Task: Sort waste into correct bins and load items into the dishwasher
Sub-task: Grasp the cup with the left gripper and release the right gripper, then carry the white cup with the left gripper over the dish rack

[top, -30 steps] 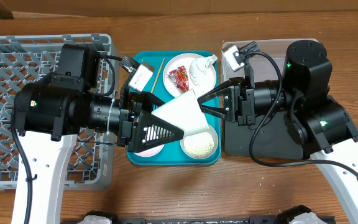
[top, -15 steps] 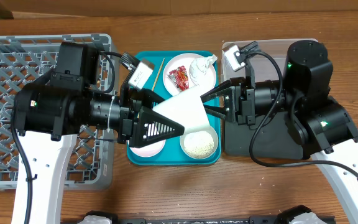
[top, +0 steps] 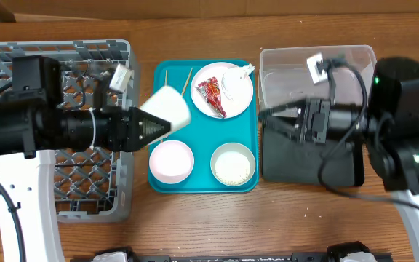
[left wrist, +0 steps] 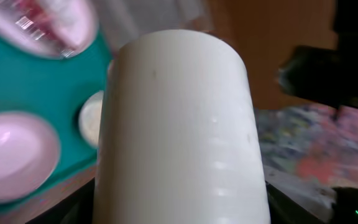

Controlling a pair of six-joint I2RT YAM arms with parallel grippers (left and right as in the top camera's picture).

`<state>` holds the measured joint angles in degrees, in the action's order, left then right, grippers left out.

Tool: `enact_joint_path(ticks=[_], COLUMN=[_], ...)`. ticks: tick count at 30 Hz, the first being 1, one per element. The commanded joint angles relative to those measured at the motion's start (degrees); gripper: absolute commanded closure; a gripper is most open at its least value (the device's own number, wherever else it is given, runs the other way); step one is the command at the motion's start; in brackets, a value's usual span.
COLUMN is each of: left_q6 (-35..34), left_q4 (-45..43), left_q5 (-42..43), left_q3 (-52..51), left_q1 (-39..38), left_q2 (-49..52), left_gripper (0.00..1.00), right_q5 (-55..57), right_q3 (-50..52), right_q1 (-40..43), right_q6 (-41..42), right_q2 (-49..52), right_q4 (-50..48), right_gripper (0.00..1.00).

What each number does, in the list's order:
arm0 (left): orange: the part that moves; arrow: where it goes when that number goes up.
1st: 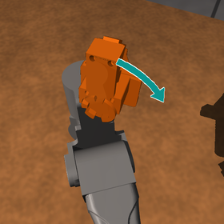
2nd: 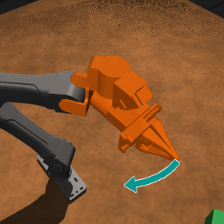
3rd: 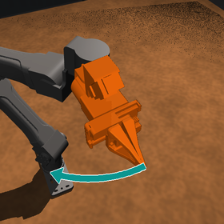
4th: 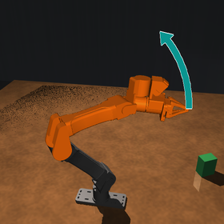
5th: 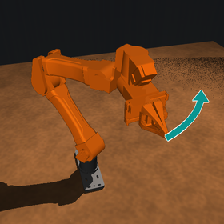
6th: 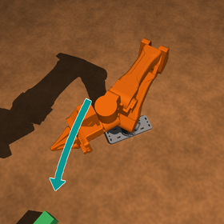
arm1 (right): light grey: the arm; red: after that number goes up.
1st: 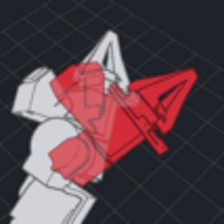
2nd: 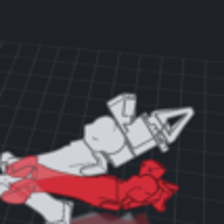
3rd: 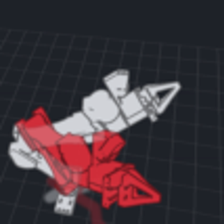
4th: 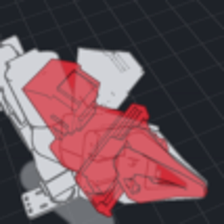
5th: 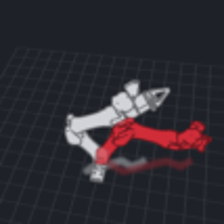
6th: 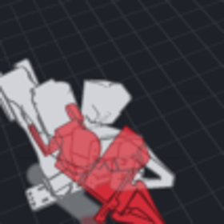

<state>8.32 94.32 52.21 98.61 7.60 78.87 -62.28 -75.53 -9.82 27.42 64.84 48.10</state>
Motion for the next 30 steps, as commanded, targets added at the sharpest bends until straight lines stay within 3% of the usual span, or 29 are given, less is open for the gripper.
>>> enact_joint_path(ticks=[1,2,5,11,15,21,30], left_q6=[-15.1,-18.4,-24.9,-31.6,-31.8,-34.4,-33.6], left_q4=[2.5,2.5,2.5,2.5,2.5,2.4,-3.1], left_q5=[-22.7,-26.8,-36.0,-53.1,-54.1,-56.2,-57.7], left_q3=[0.2,0.2,0.2,0.0,-3.5,-16.5,-24.9], left_q1=[1.4,1.5,1.5,1.5,1.5,2.9,17.7], left_q2=[-0.8,-0.9,-1.8,-2.7,-3.1,-5.5,-5.6], left_gripper=[0.47,0.52,0.49,0.39,0.40,0.36,0.39], right_q5=[21.2,27.3,38.5,43.4,44.4,44.6,45.8], right_q3=[-0.7,-0.7,-0.7,-0.7,-0.7,-0.7,-0.7], right_q1=[-1.1,-1.6,-2.4,-2.5,-2.5,-2.5,-2.5], right_q6=[-3.5,-3.4,-4.2,-8.2,-8.6,-8.7,-9.9], right_q2=[-1.2,-1.2,-0.9,-0.9,-0.9,-0.9,-0.9], right_q4=[11.7,16.3,25.8,34.2,35.8,36.9,37.8], right_gripper=[0.20,0.20,0.17,0.16,0.15,0.12,0.11])
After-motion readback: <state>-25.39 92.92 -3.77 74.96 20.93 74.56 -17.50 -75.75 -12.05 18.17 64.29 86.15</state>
